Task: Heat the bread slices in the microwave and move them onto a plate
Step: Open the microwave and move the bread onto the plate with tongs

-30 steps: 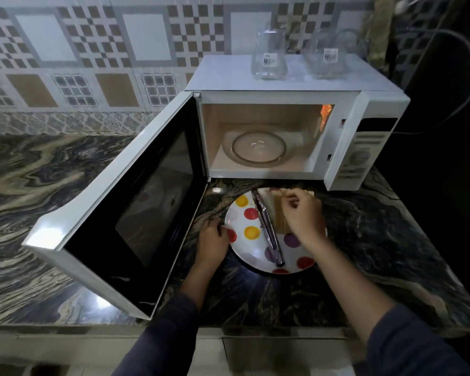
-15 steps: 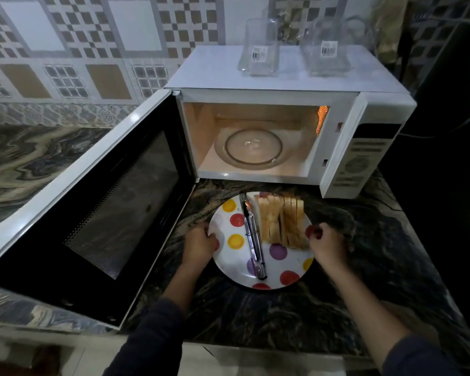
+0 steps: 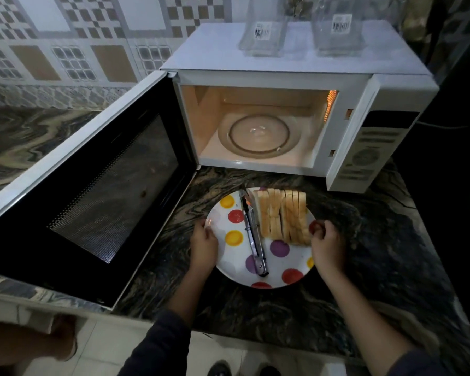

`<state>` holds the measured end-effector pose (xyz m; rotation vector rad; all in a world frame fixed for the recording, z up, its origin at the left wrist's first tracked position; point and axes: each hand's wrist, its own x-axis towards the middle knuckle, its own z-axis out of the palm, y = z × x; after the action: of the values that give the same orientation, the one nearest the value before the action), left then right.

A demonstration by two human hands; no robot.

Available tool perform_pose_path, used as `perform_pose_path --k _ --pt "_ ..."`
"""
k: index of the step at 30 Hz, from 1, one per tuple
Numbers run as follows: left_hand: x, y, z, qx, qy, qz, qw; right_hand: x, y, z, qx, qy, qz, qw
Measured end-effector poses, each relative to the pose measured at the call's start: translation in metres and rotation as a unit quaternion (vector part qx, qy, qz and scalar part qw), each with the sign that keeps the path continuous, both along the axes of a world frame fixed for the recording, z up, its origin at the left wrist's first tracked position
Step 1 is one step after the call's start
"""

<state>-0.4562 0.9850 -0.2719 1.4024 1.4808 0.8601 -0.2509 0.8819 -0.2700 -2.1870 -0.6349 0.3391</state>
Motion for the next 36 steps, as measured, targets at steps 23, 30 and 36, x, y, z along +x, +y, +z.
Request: perform_pose_path --k 23,30,36 --pt "-0.074 -0.06 0.013 0.045 -0.08 -0.095 0.991 -0.099 -0.094 0.012 0.083 0.015 -0.106 0.991" --pt "-0.144 -0.091 0.014 0.03 -0.073 -0.159 0.984 -0.194 -0.153 0.021 0.089 -0.014 -0.168 0.982" --pt "-0.217 -0.127 0.015 0.042 -0.063 -0.18 0.981 -0.27 -0.191 0.024 0.107 0.022 -0.164 0.98"
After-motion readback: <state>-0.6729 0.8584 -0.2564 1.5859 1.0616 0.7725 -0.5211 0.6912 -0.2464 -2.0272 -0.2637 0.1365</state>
